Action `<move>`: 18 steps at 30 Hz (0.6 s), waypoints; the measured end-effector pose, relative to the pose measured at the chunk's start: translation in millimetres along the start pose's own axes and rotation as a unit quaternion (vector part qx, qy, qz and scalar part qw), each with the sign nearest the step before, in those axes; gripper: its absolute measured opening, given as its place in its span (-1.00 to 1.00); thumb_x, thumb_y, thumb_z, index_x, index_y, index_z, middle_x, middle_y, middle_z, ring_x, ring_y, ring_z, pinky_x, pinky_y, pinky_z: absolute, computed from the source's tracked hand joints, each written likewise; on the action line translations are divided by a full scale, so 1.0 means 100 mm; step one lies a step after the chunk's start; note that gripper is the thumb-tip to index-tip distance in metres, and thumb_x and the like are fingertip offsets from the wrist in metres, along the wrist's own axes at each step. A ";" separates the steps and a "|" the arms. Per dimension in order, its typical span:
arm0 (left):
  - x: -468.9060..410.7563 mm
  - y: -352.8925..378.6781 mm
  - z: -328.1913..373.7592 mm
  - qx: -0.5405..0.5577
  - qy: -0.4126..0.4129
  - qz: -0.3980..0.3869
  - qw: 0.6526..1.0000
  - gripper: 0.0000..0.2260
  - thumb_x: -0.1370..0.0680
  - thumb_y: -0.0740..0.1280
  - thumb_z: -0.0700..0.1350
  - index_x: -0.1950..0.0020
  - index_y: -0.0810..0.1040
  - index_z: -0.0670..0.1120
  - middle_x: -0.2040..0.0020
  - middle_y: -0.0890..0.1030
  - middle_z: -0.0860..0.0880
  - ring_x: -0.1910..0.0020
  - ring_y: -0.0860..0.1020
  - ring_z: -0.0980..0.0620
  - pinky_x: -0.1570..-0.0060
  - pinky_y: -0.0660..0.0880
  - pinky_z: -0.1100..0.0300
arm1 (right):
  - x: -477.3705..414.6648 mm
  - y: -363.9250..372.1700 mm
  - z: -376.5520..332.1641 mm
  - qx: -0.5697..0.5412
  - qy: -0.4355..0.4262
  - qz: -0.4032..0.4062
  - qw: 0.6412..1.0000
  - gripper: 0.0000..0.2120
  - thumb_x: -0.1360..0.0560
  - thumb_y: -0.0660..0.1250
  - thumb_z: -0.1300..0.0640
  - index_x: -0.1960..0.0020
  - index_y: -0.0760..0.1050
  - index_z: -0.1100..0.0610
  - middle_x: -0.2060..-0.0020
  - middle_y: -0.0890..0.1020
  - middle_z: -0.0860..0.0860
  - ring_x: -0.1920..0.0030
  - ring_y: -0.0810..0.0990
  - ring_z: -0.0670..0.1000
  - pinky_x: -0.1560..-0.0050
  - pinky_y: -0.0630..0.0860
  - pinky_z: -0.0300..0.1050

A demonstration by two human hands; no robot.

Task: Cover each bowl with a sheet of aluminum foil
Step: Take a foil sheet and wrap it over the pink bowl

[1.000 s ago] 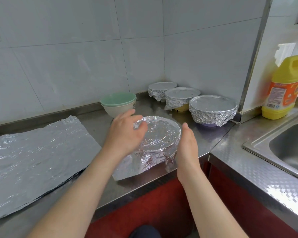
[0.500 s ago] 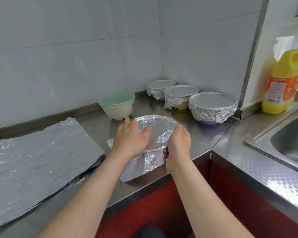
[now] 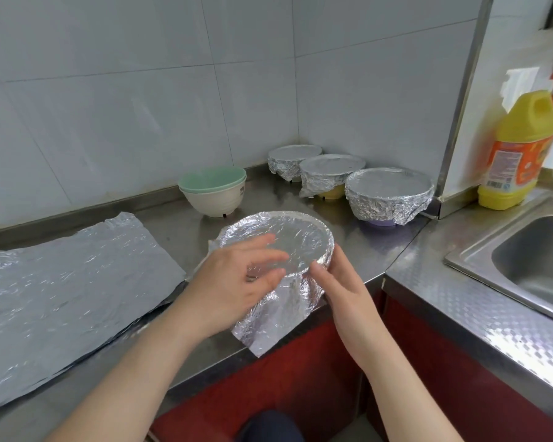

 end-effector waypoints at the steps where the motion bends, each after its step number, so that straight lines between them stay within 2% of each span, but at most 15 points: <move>1: 0.02 0.02 0.00 0.011 0.014 0.012 1.000 -0.82 -0.52 0.39 0.01 -0.11 0.65 0.18 -0.34 0.48 0.18 -0.21 0.45 0.40 -0.06 0.34 0.57 | -0.01 0.01 0.01 0.001 -0.011 -0.003 1.000 -0.60 -0.59 0.22 0.17 -0.42 0.36 0.03 -0.30 0.54 -0.02 -0.34 0.47 -0.01 -0.33 0.36 -0.03; 3: 0.04 0.04 -0.01 0.027 0.031 0.041 0.998 -0.86 -0.49 0.43 -0.02 -0.04 0.70 0.11 -0.24 0.57 0.14 -0.15 0.46 0.42 -0.06 0.32 0.59 | -0.01 0.01 0.01 -0.010 -0.006 0.009 1.000 -0.56 -0.59 0.14 0.30 -0.41 0.37 0.00 -0.28 0.56 -0.07 -0.31 0.48 -0.09 -0.31 0.35 -0.10; 5: 0.03 0.06 0.03 0.036 0.061 0.059 0.996 -0.85 -0.46 0.46 0.01 0.00 0.72 0.06 -0.15 0.63 0.14 -0.15 0.48 0.40 -0.11 0.33 0.55 | -0.02 -0.01 0.05 -0.008 0.001 0.041 0.999 -0.50 -0.54 0.09 0.33 -0.37 0.42 -0.06 -0.19 0.61 -0.15 -0.20 0.54 -0.18 -0.20 0.39 -0.21; 7: 0.02 0.08 0.05 0.042 0.086 0.073 0.993 -0.82 -0.43 0.45 0.01 0.01 0.72 0.03 -0.06 0.66 0.16 -0.12 0.53 0.35 -0.17 0.38 0.45 | -0.04 -0.01 0.08 0.016 0.001 0.066 0.998 -0.51 -0.52 0.10 0.30 -0.31 0.45 -0.13 0.03 0.62 -0.16 0.11 0.55 -0.20 0.07 0.42 -0.30; 9: -0.01 0.11 0.06 0.047 0.089 0.084 0.991 -0.81 -0.41 0.44 -0.01 0.01 0.72 0.01 0.00 0.67 0.20 -0.09 0.56 0.32 -0.19 0.42 0.38 | -0.08 -0.03 0.13 0.027 0.002 0.092 0.995 -0.53 -0.53 0.08 0.31 -0.23 0.49 -0.15 0.19 0.57 -0.12 0.29 0.43 -0.18 0.22 0.37 -0.25; 11: -0.06 0.14 0.09 0.038 0.093 0.095 0.990 -0.82 -0.42 0.44 -0.01 0.01 0.72 0.00 -0.03 0.64 0.25 -0.07 0.58 0.30 -0.18 0.45 0.33 | -0.13 -0.04 0.17 0.041 0.000 0.111 0.993 -0.61 -0.53 0.09 0.27 -0.14 0.51 -0.11 0.24 0.54 -0.15 0.29 0.38 -0.17 0.18 0.33 -0.18; 13: -0.12 0.19 0.16 0.020 0.096 0.100 0.990 -0.85 -0.44 0.42 0.00 0.04 0.72 0.02 -0.02 0.64 0.24 -0.01 0.60 0.28 -0.10 0.51 0.23 | -0.16 -0.13 0.20 0.042 0.004 0.170 0.985 -0.71 -0.53 0.12 0.18 -0.10 0.51 -0.10 0.30 0.48 -0.22 0.27 0.36 -0.16 0.12 0.33 -0.11; 15: -0.19 0.26 0.24 -0.017 0.101 0.084 0.991 -0.83 -0.50 0.36 0.07 0.09 0.69 0.04 0.05 0.66 0.18 0.08 0.62 0.21 0.05 0.56 0.11 | -0.16 -0.27 0.19 0.034 0.001 0.244 0.969 -0.65 -0.57 0.16 0.17 -0.26 0.43 -0.16 0.33 0.52 -0.25 0.27 0.41 -0.21 0.05 0.36 -0.15; 16: -0.23 0.29 0.27 -0.038 0.106 0.072 0.991 -0.79 -0.52 0.31 0.11 0.09 0.66 0.03 0.09 0.66 0.15 0.11 0.61 0.16 0.12 0.56 0.08 | -0.15 -0.29 0.14 0.023 -0.010 0.259 0.965 -0.65 -0.59 0.15 0.20 -0.27 0.45 -0.12 0.34 0.57 -0.28 0.27 0.48 -0.25 0.02 0.37 -0.21; 18: -0.29 0.35 0.31 -0.064 0.115 0.058 0.990 -0.74 -0.53 0.24 0.14 0.09 0.63 0.02 0.13 0.65 0.12 0.13 0.61 0.12 0.16 0.55 0.05 | -0.15 -0.25 0.05 0.022 -0.019 0.262 0.965 -0.68 -0.62 0.13 0.24 -0.02 0.50 -0.16 0.30 0.59 -0.44 0.18 0.54 -0.39 -0.03 0.37 -0.32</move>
Point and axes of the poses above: each hand's wrist, its own x-axis away from the middle knuckle, its own y-axis out of the palm, z = x × y, the point moved 8 cm from there along -x, towards the middle knuckle
